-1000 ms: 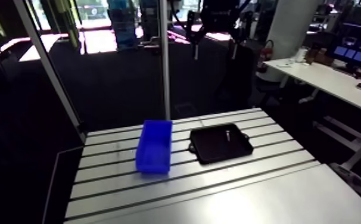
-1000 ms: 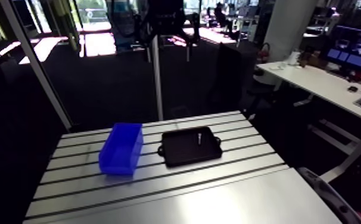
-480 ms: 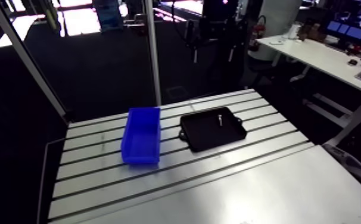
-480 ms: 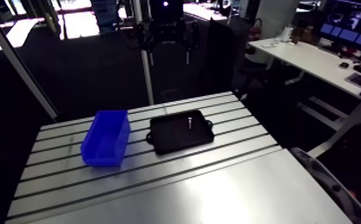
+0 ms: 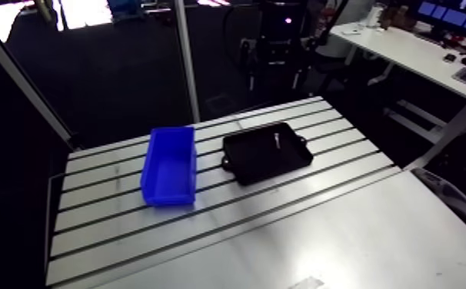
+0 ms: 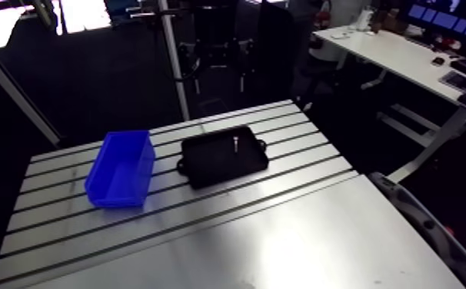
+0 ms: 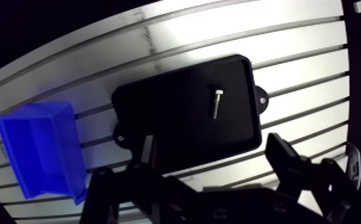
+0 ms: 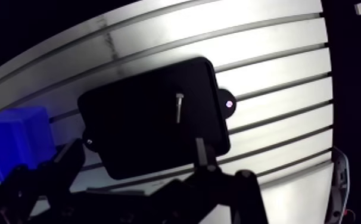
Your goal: Pick up the M10 bolt from the tray and put it into the blue bin.
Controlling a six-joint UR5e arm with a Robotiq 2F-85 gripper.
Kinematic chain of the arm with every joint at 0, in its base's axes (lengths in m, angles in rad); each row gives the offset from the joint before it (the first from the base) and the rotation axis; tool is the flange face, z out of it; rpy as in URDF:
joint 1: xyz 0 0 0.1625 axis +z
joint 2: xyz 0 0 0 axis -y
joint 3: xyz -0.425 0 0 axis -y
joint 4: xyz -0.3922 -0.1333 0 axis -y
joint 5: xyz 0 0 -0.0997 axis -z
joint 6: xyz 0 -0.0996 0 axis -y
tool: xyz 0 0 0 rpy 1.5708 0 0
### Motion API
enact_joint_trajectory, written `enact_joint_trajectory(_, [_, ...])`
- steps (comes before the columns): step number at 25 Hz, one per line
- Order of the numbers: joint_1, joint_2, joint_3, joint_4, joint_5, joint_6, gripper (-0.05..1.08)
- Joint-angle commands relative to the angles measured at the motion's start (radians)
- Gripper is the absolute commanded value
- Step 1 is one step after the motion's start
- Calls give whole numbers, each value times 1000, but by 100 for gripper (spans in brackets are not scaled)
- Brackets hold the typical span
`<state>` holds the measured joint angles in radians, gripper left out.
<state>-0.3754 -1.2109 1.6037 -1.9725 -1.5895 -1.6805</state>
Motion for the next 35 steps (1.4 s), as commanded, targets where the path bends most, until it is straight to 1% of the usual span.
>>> enact_joint_trajectory(1, [-30,15,40,-18,0,-8,1])
enact_joint_trajectory(4, [-45,15,60,-27,0,-28,1])
enact_joint_trajectory(6, [-51,18,78,-59,0,-29,1])
enact_joint_trajectory(8, [-51,24,95,-85,0,-29,1])
enact_joint_trajectory(13, [-51,26,130,-105,1,-26,1])
enact_joint_trajectory(17, [-51,35,158,-148,1,-23,2])
enact_joint_trajectory(22, [-53,72,164,-154,1,-14,3])
enact_joint_trajectory(25, [-51,95,164,-202,6,-15,3])
enact_joint_trajectory(28, [-51,113,161,-208,6,-14,3])
enact_joint_trajectory(32, [-50,138,153,-210,6,-12,9])
enact_joint_trajectory(35, [-50,150,147,-211,4,0,16])
